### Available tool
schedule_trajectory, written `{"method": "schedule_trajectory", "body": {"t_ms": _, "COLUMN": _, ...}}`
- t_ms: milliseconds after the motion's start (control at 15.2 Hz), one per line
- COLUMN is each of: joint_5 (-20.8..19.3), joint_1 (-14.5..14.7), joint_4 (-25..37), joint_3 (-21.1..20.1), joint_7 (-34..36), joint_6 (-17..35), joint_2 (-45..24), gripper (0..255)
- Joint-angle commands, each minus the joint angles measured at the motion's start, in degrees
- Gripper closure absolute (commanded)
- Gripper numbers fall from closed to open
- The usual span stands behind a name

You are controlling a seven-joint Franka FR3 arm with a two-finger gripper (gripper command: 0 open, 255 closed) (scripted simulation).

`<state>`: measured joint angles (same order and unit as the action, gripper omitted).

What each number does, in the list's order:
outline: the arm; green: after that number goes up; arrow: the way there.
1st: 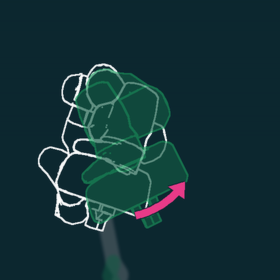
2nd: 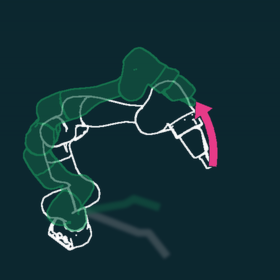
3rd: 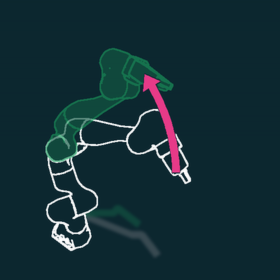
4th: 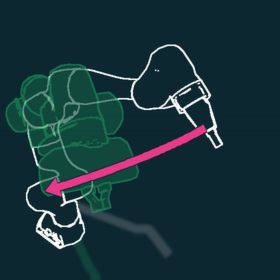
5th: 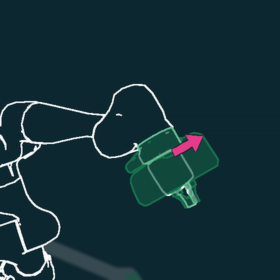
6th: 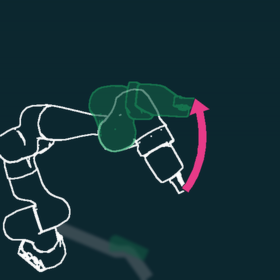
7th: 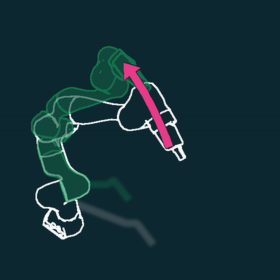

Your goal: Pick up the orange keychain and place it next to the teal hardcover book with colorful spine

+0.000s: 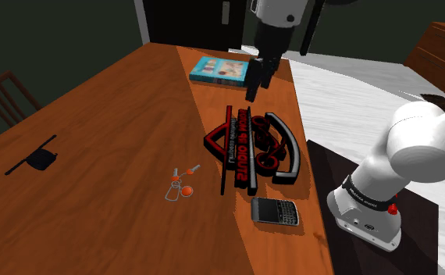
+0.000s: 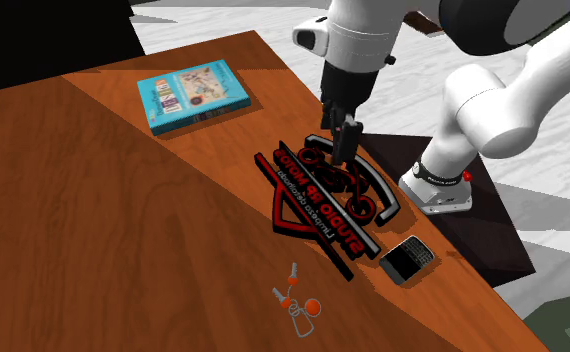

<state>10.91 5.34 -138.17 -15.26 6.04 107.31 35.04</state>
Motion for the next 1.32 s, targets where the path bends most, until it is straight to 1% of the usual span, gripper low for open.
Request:
{"method": "schedule_trajectory", "body": {"t_ms": 0, "joint_5": 0.59, "joint_1": 0.75, "joint_4": 0.67, "joint_3": -2.57, "joint_7": 2.13, "joint_6": 1.96, "joint_2": -2.66, "gripper": 0}}
{"method": "schedule_trajectory", "body": {"t_ms": 330, "joint_5": 0.84, "joint_1": 2.03, "joint_4": 2.12, "joint_3": -8.58, "joint_7": 7.06, "joint_6": 7.29, "joint_2": -9.76, "gripper": 0}}
{"method": "schedule_trajectory", "body": {"t_ms": 660, "joint_5": -1.15, "joint_1": 2.71, "joint_4": 5.06, "joint_3": -14.54, "joint_7": 12.91, "joint_6": 12.27, "joint_2": -18.38, "gripper": 0}}
{"method": "schedule_trajectory", "body": {"t_ms": 924, "joint_5": -5.03, "joint_1": 3.1, "joint_4": 8.47, "joint_3": -19.01, "joint_7": 18.68, "joint_6": 15.71, "joint_2": -26.46, "gripper": 0}}
{"method": "schedule_trajectory", "body": {"t_ms": 1122, "joint_5": -9.52, "joint_1": 3.8, "joint_4": 11.68, "joint_3": -21.75, "joint_7": 23.77, "joint_6": 17.69, "joint_2": -33.26, "gripper": 0}}
{"method": "schedule_trajectory", "body": {"t_ms": 1254, "joint_5": -13.13, "joint_1": 4.82, "joint_4": 14.15, "joint_3": -22.95, "joint_7": 27.41, "joint_6": 18.6, "joint_2": -38.08, "gripper": 0}}
